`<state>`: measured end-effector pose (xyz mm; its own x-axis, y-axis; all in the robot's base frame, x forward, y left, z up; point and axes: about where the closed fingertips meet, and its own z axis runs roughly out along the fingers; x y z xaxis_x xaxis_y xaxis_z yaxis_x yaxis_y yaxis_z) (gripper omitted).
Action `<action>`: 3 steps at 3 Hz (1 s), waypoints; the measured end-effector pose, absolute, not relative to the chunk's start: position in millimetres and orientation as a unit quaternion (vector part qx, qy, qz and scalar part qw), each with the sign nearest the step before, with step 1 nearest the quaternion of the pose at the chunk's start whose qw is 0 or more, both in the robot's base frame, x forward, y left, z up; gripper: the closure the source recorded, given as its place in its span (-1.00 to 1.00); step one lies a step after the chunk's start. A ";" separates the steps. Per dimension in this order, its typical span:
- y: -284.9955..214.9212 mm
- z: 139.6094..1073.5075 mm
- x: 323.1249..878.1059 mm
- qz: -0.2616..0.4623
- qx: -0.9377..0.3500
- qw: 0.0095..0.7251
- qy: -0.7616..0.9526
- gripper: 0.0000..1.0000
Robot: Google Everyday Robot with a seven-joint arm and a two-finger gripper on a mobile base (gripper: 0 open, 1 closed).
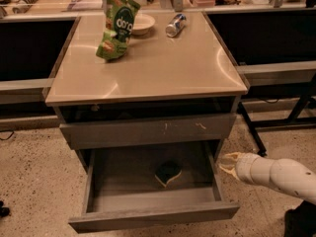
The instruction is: Place sponge into middle drawer
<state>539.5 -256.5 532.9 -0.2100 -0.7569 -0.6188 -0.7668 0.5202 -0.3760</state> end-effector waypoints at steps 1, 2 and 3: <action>-258.2 534.9 543.2 0.001 -0.487 0.399 0.777 0.77; -273.2 532.8 547.3 0.007 -0.472 0.403 0.784 1.00; -322.9 530.3 555.0 0.004 -0.437 0.402 0.804 1.00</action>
Offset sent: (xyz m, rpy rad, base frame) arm 0.0154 -0.0415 0.0022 0.0500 -0.0097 -0.0788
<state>555.0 -322.9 530.3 -0.2934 -0.7006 -0.6504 -0.7063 0.6174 -0.3464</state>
